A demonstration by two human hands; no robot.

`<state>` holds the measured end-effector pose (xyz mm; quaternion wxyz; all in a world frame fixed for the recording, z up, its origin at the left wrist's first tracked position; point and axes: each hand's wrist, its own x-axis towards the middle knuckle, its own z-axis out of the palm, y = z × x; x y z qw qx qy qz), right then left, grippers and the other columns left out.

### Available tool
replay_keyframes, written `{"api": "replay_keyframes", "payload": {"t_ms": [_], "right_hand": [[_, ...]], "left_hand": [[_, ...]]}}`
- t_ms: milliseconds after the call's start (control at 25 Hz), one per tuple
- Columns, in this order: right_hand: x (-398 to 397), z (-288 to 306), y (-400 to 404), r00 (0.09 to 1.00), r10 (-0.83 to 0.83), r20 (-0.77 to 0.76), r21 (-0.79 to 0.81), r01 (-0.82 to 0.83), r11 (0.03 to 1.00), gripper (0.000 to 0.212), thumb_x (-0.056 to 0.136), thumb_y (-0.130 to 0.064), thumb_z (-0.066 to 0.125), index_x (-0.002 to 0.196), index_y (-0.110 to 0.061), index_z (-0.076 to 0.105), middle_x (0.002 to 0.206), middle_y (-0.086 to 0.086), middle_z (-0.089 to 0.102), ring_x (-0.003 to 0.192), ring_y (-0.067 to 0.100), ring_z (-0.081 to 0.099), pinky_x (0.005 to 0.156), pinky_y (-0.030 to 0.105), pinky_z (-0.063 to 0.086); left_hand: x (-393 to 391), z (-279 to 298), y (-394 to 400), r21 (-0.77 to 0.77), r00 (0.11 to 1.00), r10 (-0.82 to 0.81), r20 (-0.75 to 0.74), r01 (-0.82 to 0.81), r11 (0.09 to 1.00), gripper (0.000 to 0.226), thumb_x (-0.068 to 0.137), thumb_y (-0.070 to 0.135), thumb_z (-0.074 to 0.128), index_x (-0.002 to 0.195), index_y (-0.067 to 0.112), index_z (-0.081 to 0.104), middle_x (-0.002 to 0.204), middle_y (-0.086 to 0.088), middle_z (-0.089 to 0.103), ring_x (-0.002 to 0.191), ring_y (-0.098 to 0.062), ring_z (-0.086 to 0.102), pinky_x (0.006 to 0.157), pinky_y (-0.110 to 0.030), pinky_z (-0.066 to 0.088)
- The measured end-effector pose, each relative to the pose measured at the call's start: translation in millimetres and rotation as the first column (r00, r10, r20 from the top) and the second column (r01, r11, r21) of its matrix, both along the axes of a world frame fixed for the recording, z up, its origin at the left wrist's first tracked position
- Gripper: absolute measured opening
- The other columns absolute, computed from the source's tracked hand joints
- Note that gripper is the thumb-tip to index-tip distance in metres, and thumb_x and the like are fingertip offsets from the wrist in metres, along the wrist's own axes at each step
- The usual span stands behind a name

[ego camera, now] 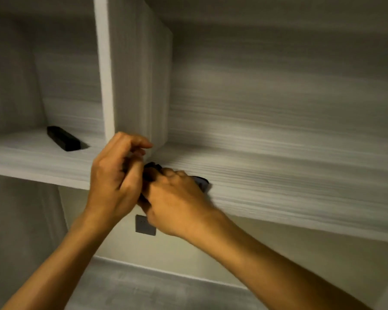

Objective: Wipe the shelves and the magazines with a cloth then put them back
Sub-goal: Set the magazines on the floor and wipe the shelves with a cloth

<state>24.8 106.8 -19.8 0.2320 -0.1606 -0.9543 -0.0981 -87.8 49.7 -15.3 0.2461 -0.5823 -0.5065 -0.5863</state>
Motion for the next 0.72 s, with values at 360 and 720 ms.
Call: {"api": "replay_keyframes", "payload": {"t_ms": [360,720], "right_hand": [[154.5,-2.7,39.3,0.987,-0.163,-0.006,-0.122,0.161,0.979,0.041,0.098,-0.04,0.044,0.138,-0.036,0.039,0.142,-0.009,0.045,0.123,0.02,0.046,0.097,0.042,0.039],[447.5,0.4,108.6,0.844,-0.535,-0.04,-0.349,0.49,0.799,0.043,0.1,-0.041,0.042,0.142,-0.044,0.036,0.148,-0.015,0.039,0.136,0.01,0.036,0.106,0.024,0.024]], "left_hand": [[99.8,-15.6,35.2,-0.198,0.998,-0.058,-0.015,0.054,0.979,0.018,0.086,0.016,0.048,0.1,0.02,0.059,0.094,0.019,0.051,0.088,-0.003,0.054,0.067,-0.031,0.051],[291.4,-10.3,108.3,-0.606,0.911,-0.337,-0.237,0.132,0.784,0.029,0.092,0.042,0.05,0.12,0.035,0.057,0.113,0.024,0.052,0.104,-0.002,0.048,0.084,-0.019,0.041]]}}
